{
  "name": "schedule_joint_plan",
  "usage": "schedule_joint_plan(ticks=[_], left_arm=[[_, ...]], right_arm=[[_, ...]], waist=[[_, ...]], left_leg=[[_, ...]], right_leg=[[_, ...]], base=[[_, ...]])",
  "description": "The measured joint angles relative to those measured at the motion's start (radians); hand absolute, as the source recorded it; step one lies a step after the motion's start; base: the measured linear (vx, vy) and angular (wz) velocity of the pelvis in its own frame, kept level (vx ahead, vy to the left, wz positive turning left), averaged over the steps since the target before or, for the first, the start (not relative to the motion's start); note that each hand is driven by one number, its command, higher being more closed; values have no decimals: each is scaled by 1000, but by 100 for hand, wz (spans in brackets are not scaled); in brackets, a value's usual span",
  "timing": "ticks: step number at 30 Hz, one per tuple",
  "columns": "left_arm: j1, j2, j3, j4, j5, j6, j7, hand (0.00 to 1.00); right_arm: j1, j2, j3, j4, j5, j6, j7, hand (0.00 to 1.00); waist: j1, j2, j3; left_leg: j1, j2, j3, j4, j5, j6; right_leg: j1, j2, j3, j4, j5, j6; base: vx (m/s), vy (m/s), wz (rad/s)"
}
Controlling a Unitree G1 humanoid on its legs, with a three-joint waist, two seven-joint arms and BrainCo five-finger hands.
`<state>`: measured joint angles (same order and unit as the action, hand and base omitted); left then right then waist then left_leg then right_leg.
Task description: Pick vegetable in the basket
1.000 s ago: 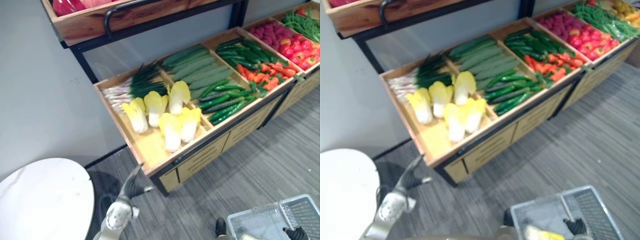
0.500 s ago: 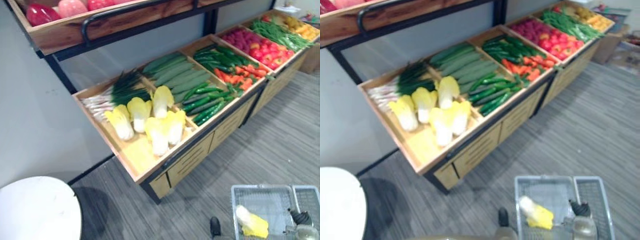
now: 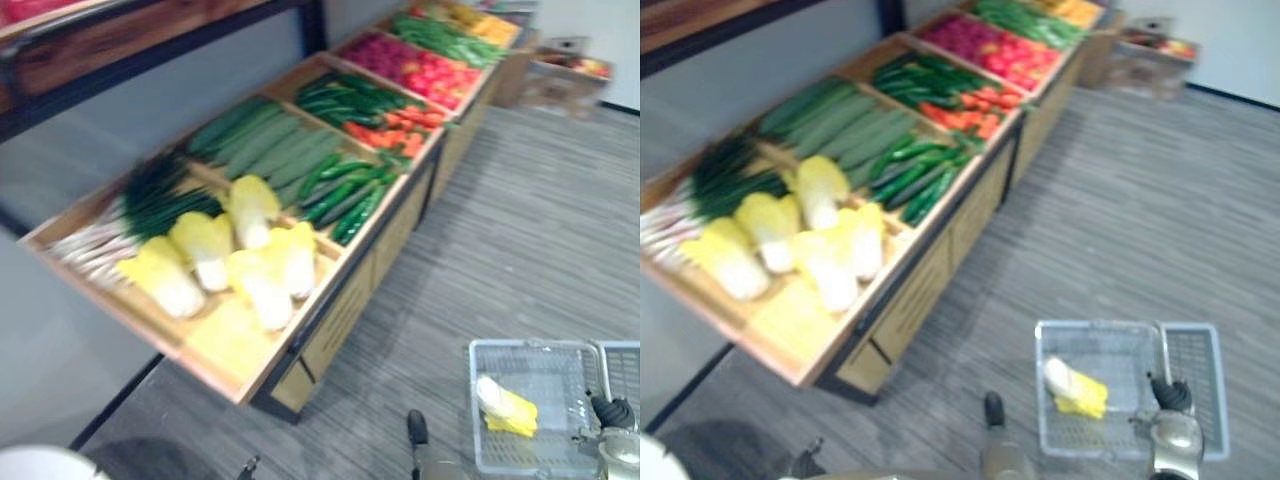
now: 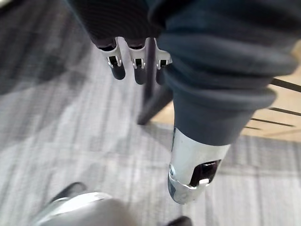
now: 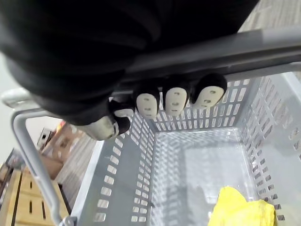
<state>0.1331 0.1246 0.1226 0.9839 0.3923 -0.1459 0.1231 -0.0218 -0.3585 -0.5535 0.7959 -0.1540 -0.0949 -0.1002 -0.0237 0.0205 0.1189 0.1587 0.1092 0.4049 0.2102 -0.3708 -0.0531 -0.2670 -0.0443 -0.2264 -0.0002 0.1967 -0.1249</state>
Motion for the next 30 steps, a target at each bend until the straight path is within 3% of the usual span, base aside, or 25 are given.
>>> schedule_joint_plan(ticks=[1, 2, 4, 6, 11, 17, 19, 20, 21, 22, 23, 25, 26, 30], left_arm=[[-16, -12, -4, -4, -15, -8, -10, 0], [-16, -12, -8, -8, -30, -10, -14, 0], [-10, -2, -6, 2, -38, -5, -21, 0], [-9, 4, -7, 7, -38, -4, -22, 0], [-10, 10, -9, 14, -38, -4, -22, 0], [2, -1, -5, 52, -37, 6, -16, 0], [10, -11, 0, 52, -37, 7, -11, 0], [12, -22, 0, 52, -37, 15, -10, 0], [14, -28, -1, 53, -37, 19, -9, 0], [14, -41, 2, 53, -38, 19, -7, 0], [8, -43, 10, 48, -37, 18, 0, 0], [7, -48, 12, 33, -36, 17, 11, 0], [7, -51, 14, 31, -36, 15, 23, 0], [12, -64, 44, 23, -34, 22, 33, 0]], right_arm=[[-6, 3, -8, -4, 4, 0, -3, 100], [-8, 6, -7, -3, 3, 0, -2, 100], [14, 15, -2, 2, 1, 0, -2, 100], [15, 15, 16, 3, 0, 1, -2, 100], [30, 27, 20, 9, -2, 10, -1, 100], [53, 28, 25, 16, -3, 12, 0, 100], [57, 28, 45, 16, -2, 12, 0, 100], [63, 29, 59, 16, -2, 12, 0, 100], [66, 29, 62, 16, -3, 12, 0, 100], [71, 29, 60, 16, -3, 12, -1, 100], [76, 29, 61, 16, -2, 17, -4, 100], [72, 31, 64, 14, -2, 20, -4, 100], [66, 31, 69, 9, -1, 19, -3, 100], [68, 50, 107, -84, -2, 19, -4, 100]], waist=[[-2, 26, 22], [-3, 32, 28], [-1, 15, 25], [-3, 16, 25], [-20, 29, 19], [-27, 40, 10], [-26, 47, 6], [-23, 51, 9], [-19, 48, 12], [-16, 45, 19], [-1, 47, 26], [12, 42, 29], [22, 42, 29], [33, 46, 31]], left_leg=[[27, 21, 38, -3, -2, 3], [43, 27, 54, -1, -2, 2], [51, 12, 51, 51, -1, 1], [31, 17, 45, 98, 13, 8], [41, 10, 55, 70, 54, -23], [68, 30, 90, 116, 165, -64], [19, 76, 89, 261, 196, -86], [-49, 128, 67, 438, 275, -91], [-79, 146, 46, 514, 320, -74], [-115, 160, 14, 591, 283, -33], [-173, 133, -63, 637, 199, -9], [-245, 68, -157, 587, 143, -27], [-288, 42, -176, 515, 138, -28], [-366, 15, -168, 206, 154, -25]], right_leg=[[-22, -28, -153, 122, -118, -25], [-29, -37, -181, 194, -126, -30], [-7, -24, -144, 206, -115, 28], [-5, -10, -110, 167, -108, 50], [1, 30, -97, 84, -105, 63], [115, 87, -70, -86, -84, 75], [126, 100, -64, -83, -87, 70], [150, 112, -47, -84, -98, 55], [163, 112, -37, -86, -103, 49], [185, 112, -28, -83, -112, 37], [222, 103, -10, -71, -131, 39], [248, 75, 10, -49, -153, 50], [255, 60, 26, -42, -166, 65], [263, 48, 73, -29, -200, 87]], base=[[24, -46, -77], [97, -19, -92], [120, -51, -90], [79, -72, -71], [96, -36, -43], [157, -57, -40], [182, -39, -47], [214, -36, -41], [226, -47, -38], [218, -42, -28], [214, -33, -28], [217, -6, -33], [170, 17, -36], [140, 60, -32]])
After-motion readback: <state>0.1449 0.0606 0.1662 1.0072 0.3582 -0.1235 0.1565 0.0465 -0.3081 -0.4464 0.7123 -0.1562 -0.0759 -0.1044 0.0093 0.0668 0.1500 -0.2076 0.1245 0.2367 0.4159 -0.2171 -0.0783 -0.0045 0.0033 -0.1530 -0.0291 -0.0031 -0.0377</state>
